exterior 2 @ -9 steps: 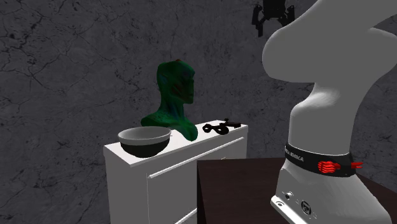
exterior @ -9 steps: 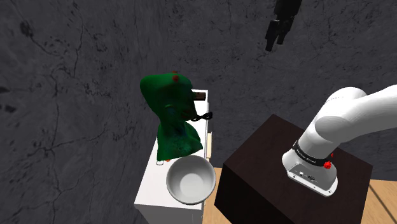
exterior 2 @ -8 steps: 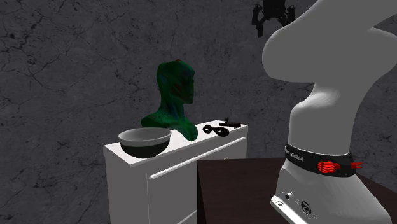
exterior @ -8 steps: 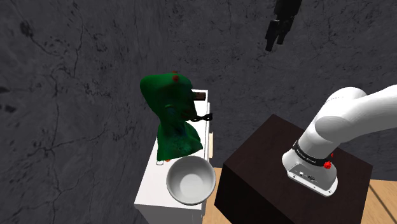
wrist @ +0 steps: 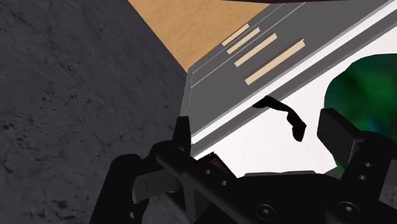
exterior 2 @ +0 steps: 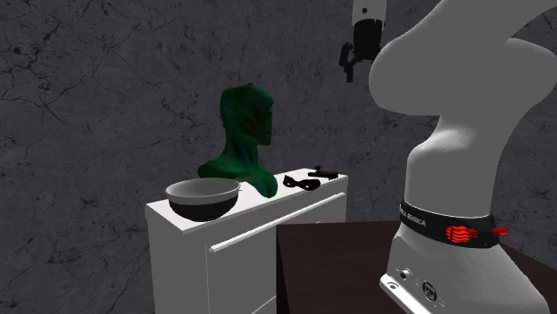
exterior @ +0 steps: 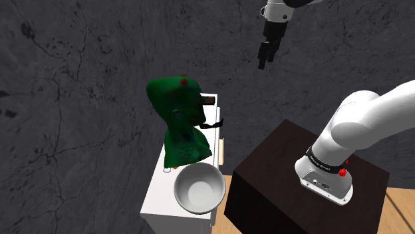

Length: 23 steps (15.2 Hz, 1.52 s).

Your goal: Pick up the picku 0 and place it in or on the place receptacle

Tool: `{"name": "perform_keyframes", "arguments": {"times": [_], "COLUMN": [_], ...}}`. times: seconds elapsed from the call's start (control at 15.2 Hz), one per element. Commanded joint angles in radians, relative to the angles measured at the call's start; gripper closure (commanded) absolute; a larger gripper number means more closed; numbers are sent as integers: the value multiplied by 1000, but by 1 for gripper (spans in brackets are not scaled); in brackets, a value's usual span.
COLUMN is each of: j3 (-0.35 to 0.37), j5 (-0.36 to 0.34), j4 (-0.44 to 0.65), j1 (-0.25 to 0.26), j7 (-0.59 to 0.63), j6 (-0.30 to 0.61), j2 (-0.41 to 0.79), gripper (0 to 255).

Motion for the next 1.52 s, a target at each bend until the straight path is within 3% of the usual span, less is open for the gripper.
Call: {"name": "perform_keyframes", "arguments": {"times": [0.0,0.73,1.45], "j3": [-10,-28,17], "j5": [11,119,275], "j4": [-14,-5,139], "j1": [16,115,186], "j7": [-31,-206,-410], "j6": [58,349,536], "j2": [50,397,784], "gripper": [0,0,0]}}
